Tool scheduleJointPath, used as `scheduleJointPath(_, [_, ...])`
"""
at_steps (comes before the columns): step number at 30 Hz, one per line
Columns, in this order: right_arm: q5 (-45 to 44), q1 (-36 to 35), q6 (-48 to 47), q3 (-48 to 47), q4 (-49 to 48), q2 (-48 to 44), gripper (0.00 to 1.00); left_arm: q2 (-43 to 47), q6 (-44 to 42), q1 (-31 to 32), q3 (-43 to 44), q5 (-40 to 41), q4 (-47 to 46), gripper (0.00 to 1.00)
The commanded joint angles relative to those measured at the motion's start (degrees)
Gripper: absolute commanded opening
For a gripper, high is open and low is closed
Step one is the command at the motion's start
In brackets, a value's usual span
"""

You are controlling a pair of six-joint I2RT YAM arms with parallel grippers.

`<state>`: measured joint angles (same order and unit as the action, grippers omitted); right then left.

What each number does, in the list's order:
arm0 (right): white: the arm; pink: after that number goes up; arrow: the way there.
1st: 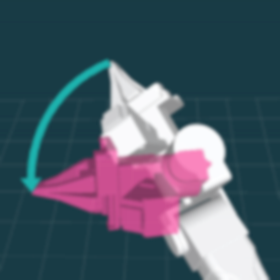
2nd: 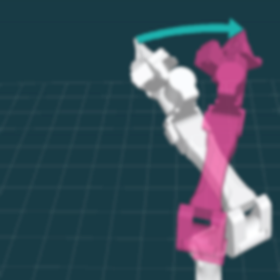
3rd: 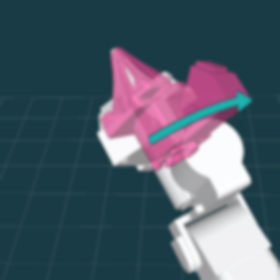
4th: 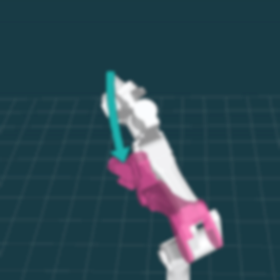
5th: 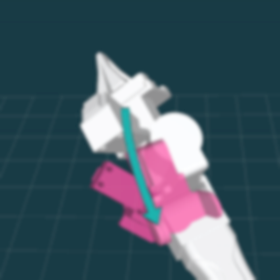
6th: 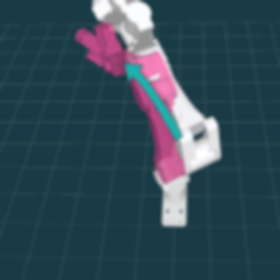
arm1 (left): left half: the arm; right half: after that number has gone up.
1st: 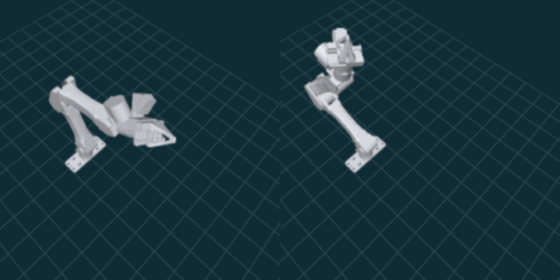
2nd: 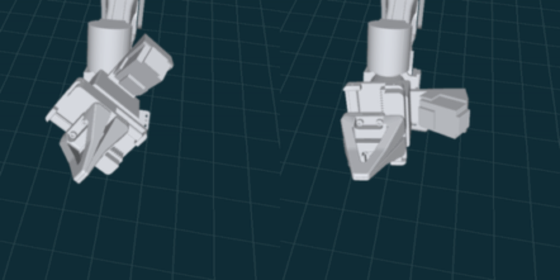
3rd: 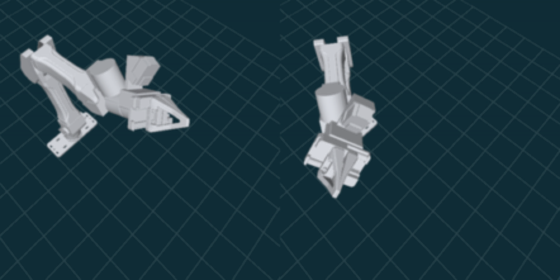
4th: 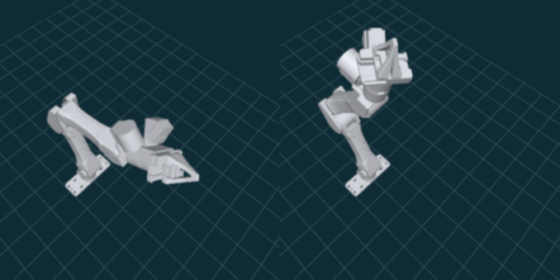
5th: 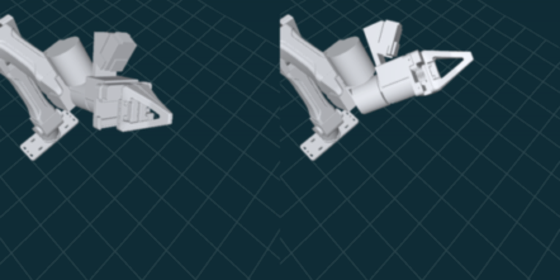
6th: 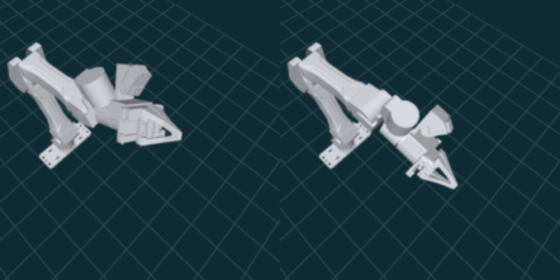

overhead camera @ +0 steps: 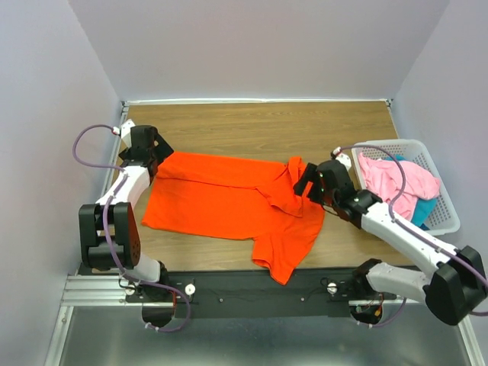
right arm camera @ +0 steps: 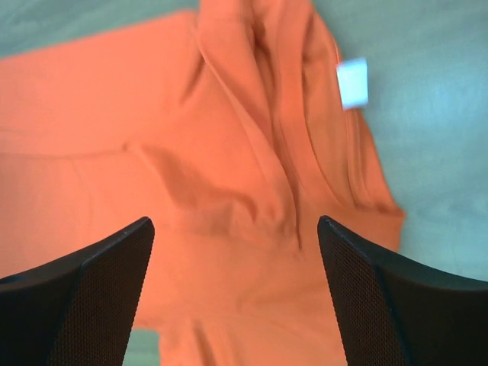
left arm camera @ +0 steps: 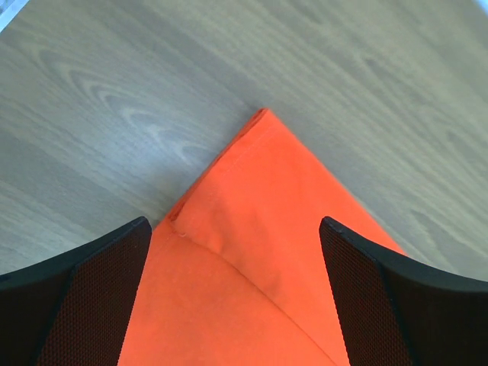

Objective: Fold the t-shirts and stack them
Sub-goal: Fold the tshirt

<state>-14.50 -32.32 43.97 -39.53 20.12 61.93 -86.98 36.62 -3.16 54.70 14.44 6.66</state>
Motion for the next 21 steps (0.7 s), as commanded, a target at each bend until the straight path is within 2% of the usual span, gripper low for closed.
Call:
scheduleJointPath(1, [-7.4, -0.2, -3.1, -8.4, -0.8, 9.7, 0.97, 0.9, -1.1, -0.3, 2.9, -6.6, -1.9, 0.98])
scheduleJointPath(5, [-11.5, 0.7, -7.0, -18.0, -0.6, 22.7, 0.97, -4.7, -2.5, 1.2, 6.5, -10.7, -3.9, 0.98])
scheduleJointPath(9, [-6.0, 4.5, -8.6, -26.3, -0.7, 34.5, 0.93, -11.8, -3.4, 1.6, 9.5, -13.6, -4.5, 0.98])
scheduleJointPath(12, [-5.2, 6.0, -12.0, -31.8, -0.7, 41.1, 0.88, -16.0, -4.0, 1.7, 10.9, -14.2, -5.3, 0.98])
scheduleJointPath(15, [-5.4, 6.5, -14.7, -36.0, -0.5, 44.7, 0.78, -19.2, -4.4, 1.6, 11.9, -14.2, -5.3, 0.98])
scheduleJointPath(17, [-5.3, 7.3, -15.0, -37.0, -0.2, 47.2, 0.61, -20.9, -4.3, 1.6, 12.0, -14.2, -5.4, 0.98])
scheduleJointPath(20, [-4.0, 8.8, -14.4, -37.3, 0.1, 48.7, 0.54, -22.1, -4.2, 1.4, 12.0, -14.0, -5.2, 0.98])
scheduleJointPath(21, [-3.9, 9.0, -14.3, -37.2, 0.1, 48.8, 0.46, -22.2, -4.1, 1.2, 11.8, -13.7, -5.1, 0.98])
